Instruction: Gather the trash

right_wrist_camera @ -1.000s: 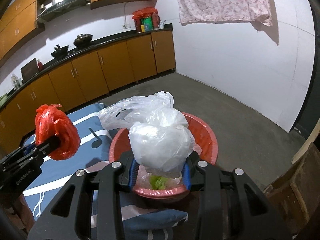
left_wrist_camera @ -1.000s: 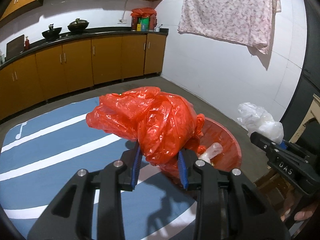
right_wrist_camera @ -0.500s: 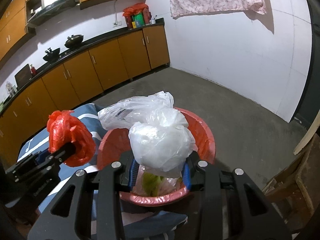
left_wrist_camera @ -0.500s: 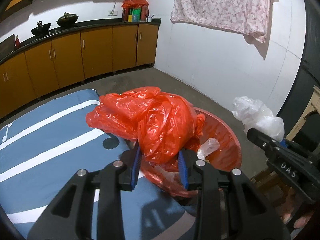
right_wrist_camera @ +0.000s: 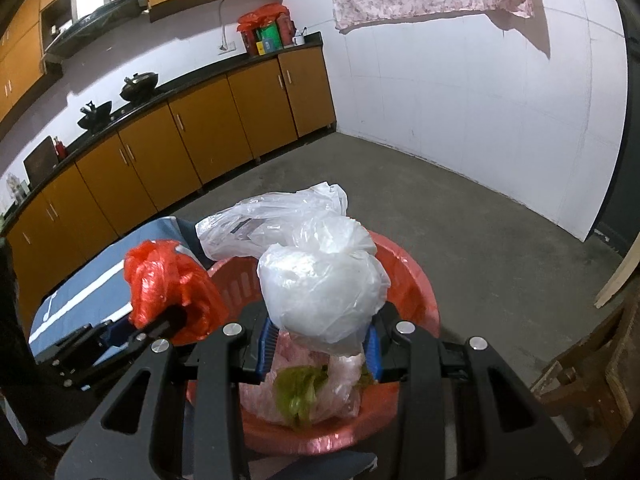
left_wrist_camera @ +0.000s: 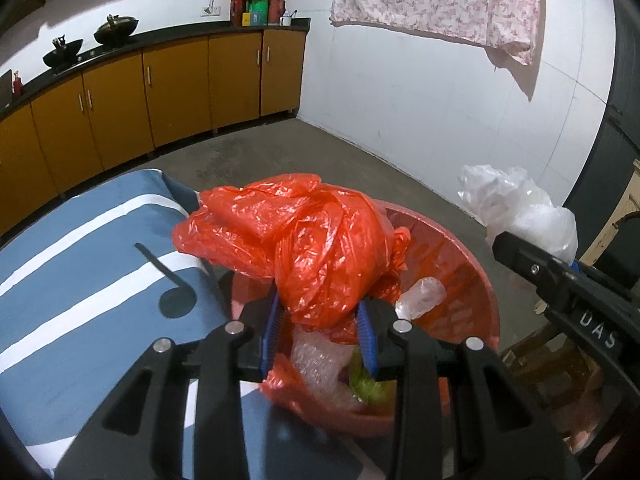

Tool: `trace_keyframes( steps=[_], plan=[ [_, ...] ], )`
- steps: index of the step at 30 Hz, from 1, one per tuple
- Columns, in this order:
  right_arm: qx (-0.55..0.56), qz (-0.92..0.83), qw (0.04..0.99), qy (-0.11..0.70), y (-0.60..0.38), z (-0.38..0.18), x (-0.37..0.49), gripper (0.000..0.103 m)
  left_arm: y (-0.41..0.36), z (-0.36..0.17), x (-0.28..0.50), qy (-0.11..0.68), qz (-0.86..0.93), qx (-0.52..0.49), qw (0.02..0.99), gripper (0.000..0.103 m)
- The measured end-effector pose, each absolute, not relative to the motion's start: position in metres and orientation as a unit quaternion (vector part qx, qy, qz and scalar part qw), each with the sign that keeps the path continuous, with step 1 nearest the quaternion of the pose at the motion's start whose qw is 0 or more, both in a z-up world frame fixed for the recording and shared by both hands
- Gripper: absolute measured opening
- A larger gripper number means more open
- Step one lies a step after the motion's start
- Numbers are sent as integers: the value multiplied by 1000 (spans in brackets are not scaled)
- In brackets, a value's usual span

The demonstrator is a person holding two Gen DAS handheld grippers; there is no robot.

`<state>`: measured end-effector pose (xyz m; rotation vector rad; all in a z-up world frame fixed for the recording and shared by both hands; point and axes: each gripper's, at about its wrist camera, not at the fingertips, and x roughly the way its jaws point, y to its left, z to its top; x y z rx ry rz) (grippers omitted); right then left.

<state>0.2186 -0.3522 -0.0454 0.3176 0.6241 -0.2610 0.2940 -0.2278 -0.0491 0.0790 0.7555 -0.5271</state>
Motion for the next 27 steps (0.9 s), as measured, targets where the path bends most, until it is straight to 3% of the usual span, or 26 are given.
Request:
trace_keyframes(
  steps=[2, 4, 11, 14, 16, 21, 27],
  plan=[
    [164, -121, 932, 299, -356, -44, 220, 40, -230, -51, 298, 367, -257, 34, 893, 39],
    [175, -120, 933, 292, -361, -44, 218, 53, -230, -52, 303, 369, -260, 25, 892, 46],
    [199, -124, 930, 283, -371, -46, 200, 67, -219, -57, 307, 376, -255, 6, 891, 64],
    [190, -142, 933, 272, -369, -43, 187, 81, -207, -56, 303, 378, -245, -5, 893, 73],
    [175, -155, 937, 260, -366, -39, 175, 94, -193, -53, 295, 372, -237, -10, 898, 83],
    [160, -172, 946, 222, -351, -30, 131, 101, -155, -35, 257, 334, -210, -3, 919, 97],
    [125, -148, 958, 211, -318, -23, 93, 101, -108, -14, 197, 290, -165, 23, 942, 99]
  ],
)
